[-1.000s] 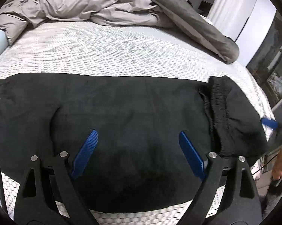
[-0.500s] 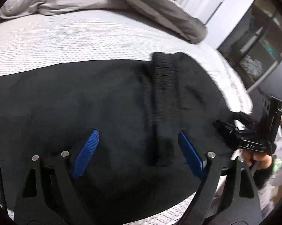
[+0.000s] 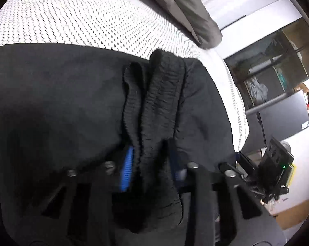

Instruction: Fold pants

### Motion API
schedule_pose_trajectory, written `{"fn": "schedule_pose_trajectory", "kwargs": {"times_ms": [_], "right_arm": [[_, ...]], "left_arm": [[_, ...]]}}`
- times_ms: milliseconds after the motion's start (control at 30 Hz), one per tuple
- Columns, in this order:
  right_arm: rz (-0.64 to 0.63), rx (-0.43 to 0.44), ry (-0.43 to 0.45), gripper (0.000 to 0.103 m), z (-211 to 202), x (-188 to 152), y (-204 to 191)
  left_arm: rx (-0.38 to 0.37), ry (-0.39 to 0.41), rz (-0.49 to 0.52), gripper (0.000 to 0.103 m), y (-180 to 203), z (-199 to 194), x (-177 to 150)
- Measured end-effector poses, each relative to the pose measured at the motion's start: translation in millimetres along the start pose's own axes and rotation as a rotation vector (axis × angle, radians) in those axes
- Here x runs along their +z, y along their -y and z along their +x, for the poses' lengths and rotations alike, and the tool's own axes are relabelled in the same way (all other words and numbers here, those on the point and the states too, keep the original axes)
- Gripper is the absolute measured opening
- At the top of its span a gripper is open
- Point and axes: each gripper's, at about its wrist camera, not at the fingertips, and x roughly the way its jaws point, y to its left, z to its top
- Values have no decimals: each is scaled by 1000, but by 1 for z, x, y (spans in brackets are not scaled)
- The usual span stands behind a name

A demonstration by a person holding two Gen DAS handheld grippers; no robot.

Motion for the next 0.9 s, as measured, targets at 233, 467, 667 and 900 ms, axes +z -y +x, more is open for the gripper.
{"fn": "schedule_pose_trajectory", "kwargs": {"times_ms": [233,467,667,900], "right_arm": [[10,-1,-18,80,25,14,-16],[7,24,-30,80,35,33,-48],[-76,19,-80,80,50,32,-71],[-32,153,-104,78,32,19,-60]], "left_arm": [[10,136,84,7,22,-54,-7],[224,300,105,8,-16,-148,-24],[279,162,-77,26,-94,-130,-31],[288,215,-45,31,-88,-153,-26]]}}
